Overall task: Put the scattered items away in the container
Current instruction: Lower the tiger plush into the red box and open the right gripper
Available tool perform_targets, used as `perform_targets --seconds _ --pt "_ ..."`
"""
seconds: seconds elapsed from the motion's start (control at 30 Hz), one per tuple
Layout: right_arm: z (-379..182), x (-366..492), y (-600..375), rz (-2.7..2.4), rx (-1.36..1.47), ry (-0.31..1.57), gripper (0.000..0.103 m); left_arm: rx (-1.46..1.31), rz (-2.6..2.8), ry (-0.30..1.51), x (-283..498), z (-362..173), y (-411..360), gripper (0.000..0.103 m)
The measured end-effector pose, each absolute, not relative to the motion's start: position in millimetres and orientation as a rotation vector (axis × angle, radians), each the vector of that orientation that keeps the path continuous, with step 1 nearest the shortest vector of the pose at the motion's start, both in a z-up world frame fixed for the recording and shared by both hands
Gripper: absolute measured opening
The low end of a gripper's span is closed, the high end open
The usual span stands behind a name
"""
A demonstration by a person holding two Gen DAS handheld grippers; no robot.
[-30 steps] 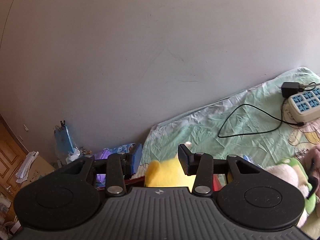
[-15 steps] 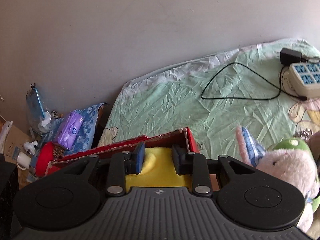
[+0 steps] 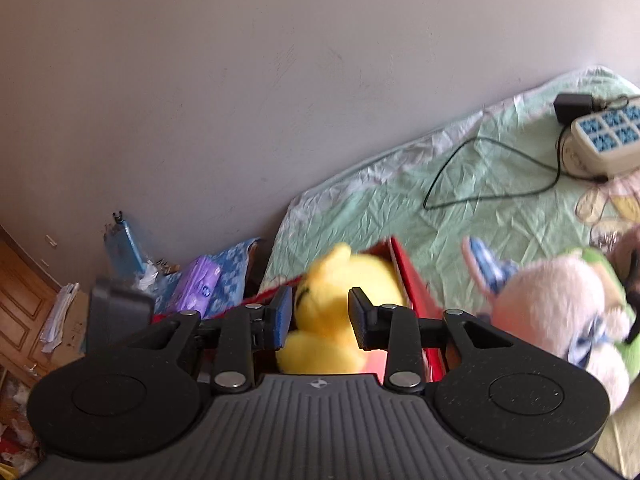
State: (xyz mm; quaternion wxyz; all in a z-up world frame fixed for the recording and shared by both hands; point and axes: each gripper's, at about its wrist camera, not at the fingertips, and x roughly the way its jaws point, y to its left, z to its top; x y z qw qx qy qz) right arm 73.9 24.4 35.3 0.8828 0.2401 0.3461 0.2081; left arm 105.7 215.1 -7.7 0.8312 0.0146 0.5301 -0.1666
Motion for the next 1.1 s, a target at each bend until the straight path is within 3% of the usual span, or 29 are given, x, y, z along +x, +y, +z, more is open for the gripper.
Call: perform_targets --seconds 0.1,0.3,0.67,0.83,1.1 --pt "27 71 26 0.386 0.450 0.729 0.034 0.032 -0.338 1.113 98 -4 222 0.067" --pt "23 69 21 0.358 0.470 0.719 0.038 0.003 -0.337 1.079 94 5 239 0.075" --pt "40 57 27 0.331 0.407 0.675 0.038 0.003 -0.305 1.042 88 22 234 0.079" --pt "45 46 29 0.311 0.363 0.663 0.038 0.018 -0.285 0.992 80 36 232 0.092" --pt "44 38 30 0.272 0.319 0.653 0.038 0.058 -0.234 0.975 75 42 220 0.093"
